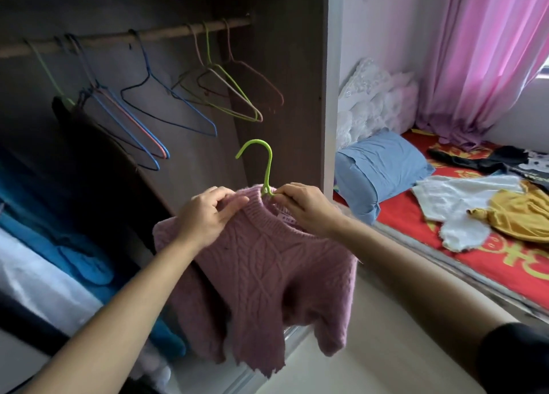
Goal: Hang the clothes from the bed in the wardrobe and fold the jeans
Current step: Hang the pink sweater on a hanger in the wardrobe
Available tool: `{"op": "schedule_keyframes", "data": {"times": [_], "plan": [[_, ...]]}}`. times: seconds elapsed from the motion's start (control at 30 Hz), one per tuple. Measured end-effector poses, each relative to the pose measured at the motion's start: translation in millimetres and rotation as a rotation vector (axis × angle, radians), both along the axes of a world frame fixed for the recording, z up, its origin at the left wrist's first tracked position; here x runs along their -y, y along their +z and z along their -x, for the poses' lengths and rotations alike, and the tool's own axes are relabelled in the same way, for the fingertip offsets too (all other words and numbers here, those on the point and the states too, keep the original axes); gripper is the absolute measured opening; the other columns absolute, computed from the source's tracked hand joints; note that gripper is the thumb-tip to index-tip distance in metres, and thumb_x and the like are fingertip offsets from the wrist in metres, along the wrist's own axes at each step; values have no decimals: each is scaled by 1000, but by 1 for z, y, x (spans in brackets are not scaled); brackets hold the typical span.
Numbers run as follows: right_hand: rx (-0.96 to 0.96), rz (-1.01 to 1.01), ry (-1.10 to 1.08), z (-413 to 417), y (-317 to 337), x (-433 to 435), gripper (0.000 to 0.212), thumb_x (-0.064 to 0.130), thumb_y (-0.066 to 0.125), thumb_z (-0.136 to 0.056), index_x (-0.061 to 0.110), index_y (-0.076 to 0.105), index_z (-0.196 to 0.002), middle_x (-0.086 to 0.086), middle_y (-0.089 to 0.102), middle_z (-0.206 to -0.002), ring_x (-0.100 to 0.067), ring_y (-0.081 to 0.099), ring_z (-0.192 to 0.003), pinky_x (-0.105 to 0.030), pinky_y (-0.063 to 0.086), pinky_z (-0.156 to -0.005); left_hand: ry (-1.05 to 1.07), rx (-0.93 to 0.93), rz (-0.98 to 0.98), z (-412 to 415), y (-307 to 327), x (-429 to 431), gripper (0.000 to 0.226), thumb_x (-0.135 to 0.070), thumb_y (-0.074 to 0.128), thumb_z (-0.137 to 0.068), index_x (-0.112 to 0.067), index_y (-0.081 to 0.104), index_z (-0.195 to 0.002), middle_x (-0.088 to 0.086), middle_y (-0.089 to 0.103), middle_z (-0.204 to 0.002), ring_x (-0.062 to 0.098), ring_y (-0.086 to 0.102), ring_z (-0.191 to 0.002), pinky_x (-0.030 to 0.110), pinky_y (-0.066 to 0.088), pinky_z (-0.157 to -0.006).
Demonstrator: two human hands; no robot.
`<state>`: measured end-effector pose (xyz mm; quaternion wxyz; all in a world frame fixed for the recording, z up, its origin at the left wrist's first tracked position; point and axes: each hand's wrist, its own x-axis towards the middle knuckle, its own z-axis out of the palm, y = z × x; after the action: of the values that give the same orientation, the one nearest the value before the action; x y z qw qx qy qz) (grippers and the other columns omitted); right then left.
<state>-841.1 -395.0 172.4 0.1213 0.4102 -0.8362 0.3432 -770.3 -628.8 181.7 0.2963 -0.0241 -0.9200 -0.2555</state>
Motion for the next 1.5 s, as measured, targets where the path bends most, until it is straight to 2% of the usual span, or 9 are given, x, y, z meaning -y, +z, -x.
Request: {"op": "schedule_keyframes", "data": {"times": [0.07, 0.17, 0.33, 0.53, 0.73, 0.9, 1.03, 1.17, 1.5], "plan": [[0, -3, -19, 7, 1, 0, 26, 32, 51, -104, 13, 69, -109, 4, 66, -95, -8, 59, -82, -21, 43, -73, -138, 63, -161, -1, -1, 7, 23, -39, 65, -91, -21, 77, -101, -7, 66, -82, 2, 64, -79, 24, 47, -75], [26, -84, -2, 17, 1, -1, 25, 38, 49, -104, 21, 68, -107, 9, 61, -94, -6, 58, -82, -25, 46, -74, -147, 41, -266, -2, -3, 11, 19, -21, 65, -93, -7, 77, -100, 4, 70, -88, 3, 64, -82, 24, 50, -79], [46, -297, -63, 30, -11, -25, 28, 37, 42, -106, 21, 64, -105, 4, 60, -92, -16, 58, -81, -43, 50, -79, -37, -58, -256, 1, -5, 23, 22, -23, 65, -94, -4, 77, -95, 3, 69, -83, 14, 66, -80, 25, 50, -75], [-265, -300, -190, 38, 10, -21, 26, 38, 43, -105, 29, 66, -114, 9, 67, -104, -18, 59, -94, -40, 42, -84, -16, 198, -85, 10, -20, 47, 17, -18, 67, -93, -4, 77, -95, 7, 70, -91, 26, 67, -91, 39, 52, -84], [-212, -214, -114, 32, 13, -9, 30, 35, 42, -105, 23, 67, -116, 6, 64, -108, -15, 56, -97, -39, 46, -87, -169, 183, -5, 24, -8, -2, 37, -43, 72, -86, -23, 71, -117, -9, 66, -108, 3, 56, -87, 23, 45, -84], [-190, -162, -61, 32, 10, -12, 26, 28, 50, -103, 15, 71, -113, 0, 68, -103, -18, 61, -93, -30, 47, -85, -147, 27, -200, 31, -7, -22, 14, -19, 73, -88, -9, 79, -96, 0, 72, -90, 8, 65, -82, 23, 50, -76], [-72, -176, -121, 34, 9, -32, 36, 48, 52, -99, 22, 69, -119, 5, 63, -105, -7, 54, -91, -24, 45, -84, -169, -9, -248, 29, -11, -25, 14, -14, 75, -85, -4, 78, -95, -1, 72, -88, 6, 65, -81, 12, 48, -77], [71, -244, -59, 37, 12, -51, 36, 43, 49, -102, 17, 73, -104, 6, 64, -99, -9, 59, -89, -36, 51, -88, -183, -48, -290, 30, -3, -19, 14, -11, 76, -84, -4, 77, -95, -3, 71, -87, 10, 67, -82, 17, 52, -79], [216, -149, 39, 11, 59, -14, 29, 46, 54, -99, 34, 77, -85, 15, 66, -99, 1, 63, -92, -15, 48, -82, -139, -262, 38, 19, 24, 26, 16, -15, 70, -90, -5, 77, -101, 4, 72, -90, 17, 68, -80, 30, 52, -74]]}}
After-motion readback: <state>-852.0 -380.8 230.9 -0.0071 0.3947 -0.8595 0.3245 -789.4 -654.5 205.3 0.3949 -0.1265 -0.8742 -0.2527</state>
